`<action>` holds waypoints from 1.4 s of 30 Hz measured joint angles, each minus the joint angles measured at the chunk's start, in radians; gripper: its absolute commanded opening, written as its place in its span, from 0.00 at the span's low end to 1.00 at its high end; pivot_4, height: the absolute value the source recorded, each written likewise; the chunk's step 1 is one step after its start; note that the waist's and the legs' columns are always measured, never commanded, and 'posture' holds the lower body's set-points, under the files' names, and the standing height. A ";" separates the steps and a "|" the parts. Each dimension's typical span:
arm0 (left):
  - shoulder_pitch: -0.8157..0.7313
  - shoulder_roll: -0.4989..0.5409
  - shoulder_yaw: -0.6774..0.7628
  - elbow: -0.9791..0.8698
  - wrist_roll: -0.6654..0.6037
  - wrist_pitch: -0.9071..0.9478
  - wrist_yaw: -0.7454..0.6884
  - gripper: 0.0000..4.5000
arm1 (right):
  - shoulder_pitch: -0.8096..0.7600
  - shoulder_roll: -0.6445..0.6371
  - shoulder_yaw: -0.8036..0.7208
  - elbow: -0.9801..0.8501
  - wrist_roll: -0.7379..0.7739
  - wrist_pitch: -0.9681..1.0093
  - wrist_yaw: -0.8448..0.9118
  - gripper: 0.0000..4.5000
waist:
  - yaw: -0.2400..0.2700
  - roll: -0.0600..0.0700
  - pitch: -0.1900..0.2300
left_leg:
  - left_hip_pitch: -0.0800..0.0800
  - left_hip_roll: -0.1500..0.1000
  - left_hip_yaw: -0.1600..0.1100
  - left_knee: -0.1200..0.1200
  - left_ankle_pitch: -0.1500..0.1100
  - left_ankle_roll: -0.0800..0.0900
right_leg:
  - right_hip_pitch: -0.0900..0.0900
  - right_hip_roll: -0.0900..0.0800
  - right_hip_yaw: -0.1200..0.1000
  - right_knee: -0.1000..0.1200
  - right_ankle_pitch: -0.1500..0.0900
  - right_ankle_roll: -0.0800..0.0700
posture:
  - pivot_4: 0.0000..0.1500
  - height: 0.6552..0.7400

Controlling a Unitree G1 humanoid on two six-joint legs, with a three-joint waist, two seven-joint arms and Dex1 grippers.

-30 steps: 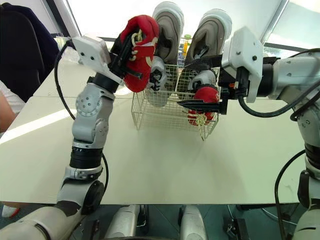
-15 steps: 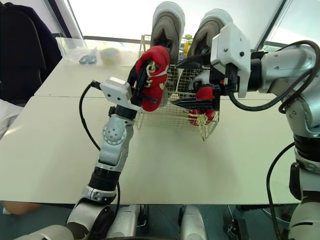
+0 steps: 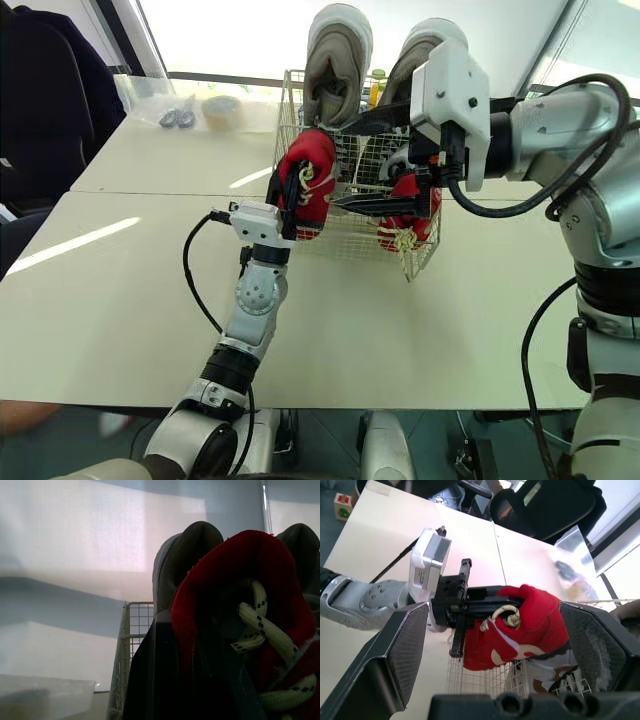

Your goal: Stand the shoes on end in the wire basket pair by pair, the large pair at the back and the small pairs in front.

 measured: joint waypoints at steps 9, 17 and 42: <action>0.043 -0.056 -0.005 -0.019 0.001 0.030 0.037 0.09 | -0.002 0.007 0.001 0.008 -0.009 -0.001 0.012 1.00 | 0.000 0.000 0.000 | 0.000 0.000 0.000 0.000 0.000 0.000 | 0.000 0.000 0.000 -0.001 0.000 0.000 | 1.00 1.00; 0.100 -0.048 -0.023 -0.101 -0.010 0.139 0.059 0.95 | -0.002 0.009 0.001 0.006 -0.009 -0.001 0.018 1.00 | 0.000 0.000 0.000 | 0.000 0.001 0.000 0.000 -0.001 0.000 | -0.001 -0.001 0.000 -0.001 0.000 0.000 | 1.00 1.00; 0.271 0.331 -0.063 -0.758 -0.280 0.833 -0.428 0.98 | -0.023 0.098 0.026 0.090 -0.060 -0.089 0.070 1.00 | -0.005 0.002 0.000 | -0.001 0.001 0.001 -0.001 -0.001 0.000 | -0.006 0.000 0.000 0.000 0.000 -0.001 | 1.00 1.00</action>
